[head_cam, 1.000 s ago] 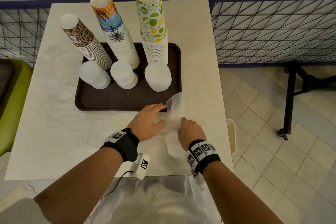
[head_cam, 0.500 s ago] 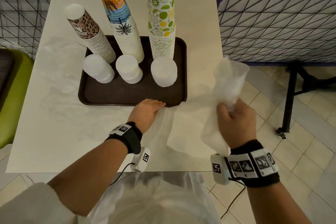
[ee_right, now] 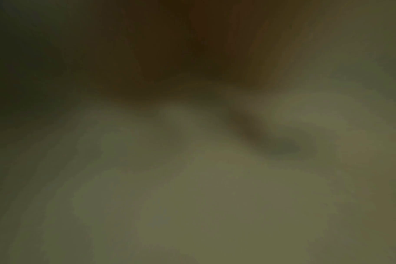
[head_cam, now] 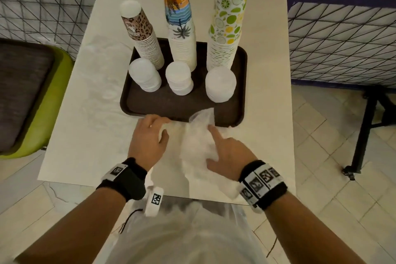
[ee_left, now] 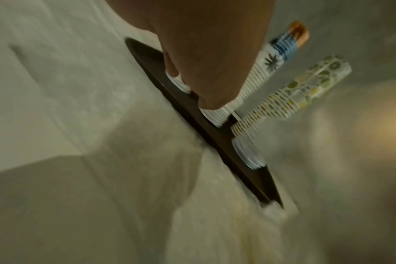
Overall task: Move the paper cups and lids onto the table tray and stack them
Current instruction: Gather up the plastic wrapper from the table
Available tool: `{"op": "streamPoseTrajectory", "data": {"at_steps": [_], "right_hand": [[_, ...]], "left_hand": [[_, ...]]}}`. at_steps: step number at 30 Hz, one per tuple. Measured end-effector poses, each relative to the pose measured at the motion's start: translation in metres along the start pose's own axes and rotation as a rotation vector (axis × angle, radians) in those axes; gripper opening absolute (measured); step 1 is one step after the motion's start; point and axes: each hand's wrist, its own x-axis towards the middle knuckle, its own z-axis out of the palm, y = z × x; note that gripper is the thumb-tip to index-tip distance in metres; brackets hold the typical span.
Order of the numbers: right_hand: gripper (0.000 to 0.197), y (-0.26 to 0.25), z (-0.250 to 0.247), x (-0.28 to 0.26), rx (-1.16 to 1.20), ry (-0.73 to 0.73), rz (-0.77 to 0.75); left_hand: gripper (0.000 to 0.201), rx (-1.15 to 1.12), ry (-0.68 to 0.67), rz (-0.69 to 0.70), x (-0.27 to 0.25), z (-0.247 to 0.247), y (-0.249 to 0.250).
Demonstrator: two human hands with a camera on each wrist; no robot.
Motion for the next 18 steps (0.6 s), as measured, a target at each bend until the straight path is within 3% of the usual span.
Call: {"op": "streamPoseTrajectory", "data": {"at_steps": [2,5,9,13,18], "right_hand": [[0.102,-0.009,0.029,0.019,-0.081,-0.098,-0.018],[0.097,-0.017,0.057,0.039,-0.148,-0.109,0.027],[0.049,-0.026,0.073,0.056,-0.147,0.063,0.035],[0.033,-0.037,0.064,0.061,0.026,0.060,0.089],[0.015,-0.070,0.018,0.046,0.356,0.446,0.035]], "left_hand": [[0.039,0.056,-0.011,-0.011,0.003,-0.006,-0.024],[0.038,0.119,-0.027,-0.051,0.018,-0.011,-0.055],[0.026,0.155,-0.034,-0.007,0.037,-0.015,-0.079],[0.022,0.135,-0.032,0.002,0.046,-0.017,-0.088],[0.018,0.124,-0.067,-0.007,0.046,-0.022,-0.087]]}}
